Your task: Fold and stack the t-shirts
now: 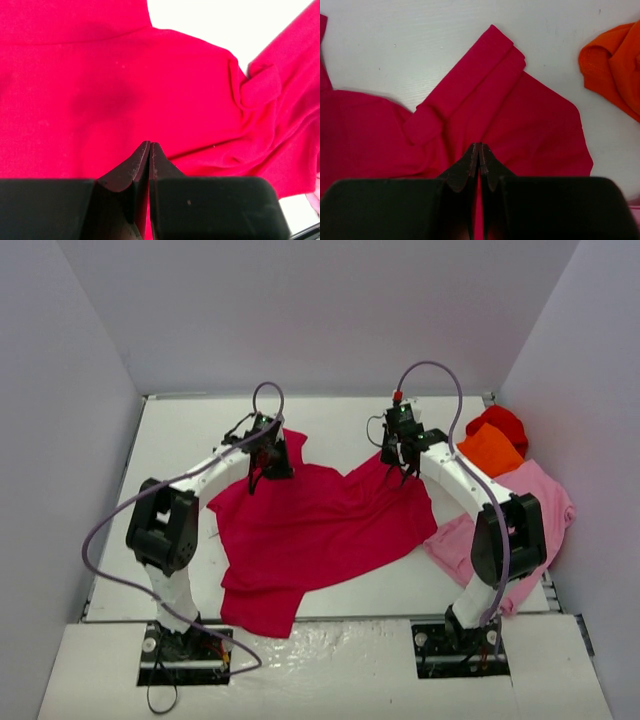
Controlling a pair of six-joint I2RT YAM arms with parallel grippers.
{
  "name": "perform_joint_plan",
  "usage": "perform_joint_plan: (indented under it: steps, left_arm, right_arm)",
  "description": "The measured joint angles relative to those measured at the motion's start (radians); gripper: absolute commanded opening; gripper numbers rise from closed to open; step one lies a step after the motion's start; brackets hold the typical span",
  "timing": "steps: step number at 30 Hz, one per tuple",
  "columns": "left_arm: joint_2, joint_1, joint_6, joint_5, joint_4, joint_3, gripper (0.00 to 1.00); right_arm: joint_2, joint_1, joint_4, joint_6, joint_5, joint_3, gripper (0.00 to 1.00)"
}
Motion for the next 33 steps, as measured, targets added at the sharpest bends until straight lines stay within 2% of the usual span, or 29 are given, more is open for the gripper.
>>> perform_joint_plan:
  steps: [4,10,15,21,24,27,30,33]
  left_arm:
    - [0.068,0.006,-0.009,0.008,-0.018,0.038,0.0]
    - [0.124,0.035,-0.065,0.024,-0.016,-0.042,0.0]
    - [0.143,0.1,-0.106,0.056,-0.002,-0.038,0.0]
    - [0.191,0.215,-0.101,0.036,-0.027,0.042,0.0]
    - [0.241,0.277,-0.091,0.018,-0.044,0.133,0.0]
    - [0.317,0.319,-0.053,0.015,-0.08,0.284,0.0]
    - [0.408,0.33,-0.008,0.027,-0.105,0.46,0.0]
    - [0.471,0.321,0.027,0.047,-0.126,0.573,0.0]
  right_arm:
    - [-0.041,-0.008,-0.017,-0.004,0.002,-0.025,0.0]
    - [-0.139,-0.009,-0.024,-0.004,-0.003,-0.042,0.0]
    - [-0.192,-0.009,-0.024,-0.004,-0.016,-0.084,0.0]
    - [-0.202,-0.009,-0.026,-0.003,-0.032,-0.128,0.0]
    - [-0.203,-0.009,-0.025,0.0,-0.042,-0.149,0.0]
    - [-0.202,-0.007,-0.022,0.001,-0.05,-0.175,0.0]
    - [-0.2,-0.003,-0.012,0.004,-0.056,-0.206,0.0]
    - [-0.192,0.005,0.014,0.006,-0.058,-0.243,0.0]
